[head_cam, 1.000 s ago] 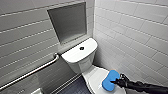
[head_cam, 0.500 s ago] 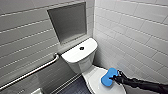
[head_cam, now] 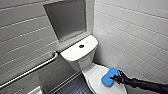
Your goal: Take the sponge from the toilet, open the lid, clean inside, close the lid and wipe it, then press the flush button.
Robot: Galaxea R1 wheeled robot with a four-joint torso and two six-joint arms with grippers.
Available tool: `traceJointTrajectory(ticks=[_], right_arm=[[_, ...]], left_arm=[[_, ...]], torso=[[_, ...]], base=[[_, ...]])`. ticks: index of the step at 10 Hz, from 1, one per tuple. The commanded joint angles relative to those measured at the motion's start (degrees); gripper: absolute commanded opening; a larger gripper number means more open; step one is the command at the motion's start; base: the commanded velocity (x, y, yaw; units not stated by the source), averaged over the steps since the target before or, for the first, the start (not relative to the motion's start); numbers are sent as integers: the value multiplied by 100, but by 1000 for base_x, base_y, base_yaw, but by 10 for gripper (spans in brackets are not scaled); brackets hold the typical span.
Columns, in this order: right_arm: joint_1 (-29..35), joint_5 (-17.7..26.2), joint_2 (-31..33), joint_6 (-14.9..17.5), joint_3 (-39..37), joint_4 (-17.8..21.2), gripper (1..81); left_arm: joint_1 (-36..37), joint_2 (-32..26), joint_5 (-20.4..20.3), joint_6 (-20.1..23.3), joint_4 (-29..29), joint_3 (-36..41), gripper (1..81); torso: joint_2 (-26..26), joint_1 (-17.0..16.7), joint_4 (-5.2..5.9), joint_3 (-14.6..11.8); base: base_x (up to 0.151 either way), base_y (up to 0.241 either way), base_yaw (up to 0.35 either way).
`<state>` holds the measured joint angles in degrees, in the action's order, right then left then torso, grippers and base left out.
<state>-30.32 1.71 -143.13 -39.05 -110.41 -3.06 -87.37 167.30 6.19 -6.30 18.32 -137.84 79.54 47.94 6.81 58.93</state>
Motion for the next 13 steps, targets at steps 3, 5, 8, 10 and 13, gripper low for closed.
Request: traceJointTrajectory(ticks=[3, 5, 8, 10, 13], right_arm=[[662, -171, -33, -217, -136, -19, 10], [636, -390, -420, -884, -778, 42, 10], [513, -513, -974, -1799, -1772, 86, 10], [250, -592, -1037, -2019, -2132, 95, 10], [-207, -927, -528, -2028, -1729, 60, 10]], left_arm=[[-171, -21, 488, -3, -31, 46, 811], [-189, -30, 488, -3, -39, 46, 811], [-259, -39, 488, -3, -48, 46, 811], [-285, -30, 488, -3, -48, 55, 811], [-285, 49, 488, -3, -30, 46, 811]], torso=[[313, 195, 0, 26], [485, 311, 0, 26], [536, 343, 0, 29], [536, 343, 0, 29], [538, 343, 0, 29]], base=[[0, 0, 0], [0, 0, 0], [0, 0, 0], [0, 0, 0], [0, 0, 0]])
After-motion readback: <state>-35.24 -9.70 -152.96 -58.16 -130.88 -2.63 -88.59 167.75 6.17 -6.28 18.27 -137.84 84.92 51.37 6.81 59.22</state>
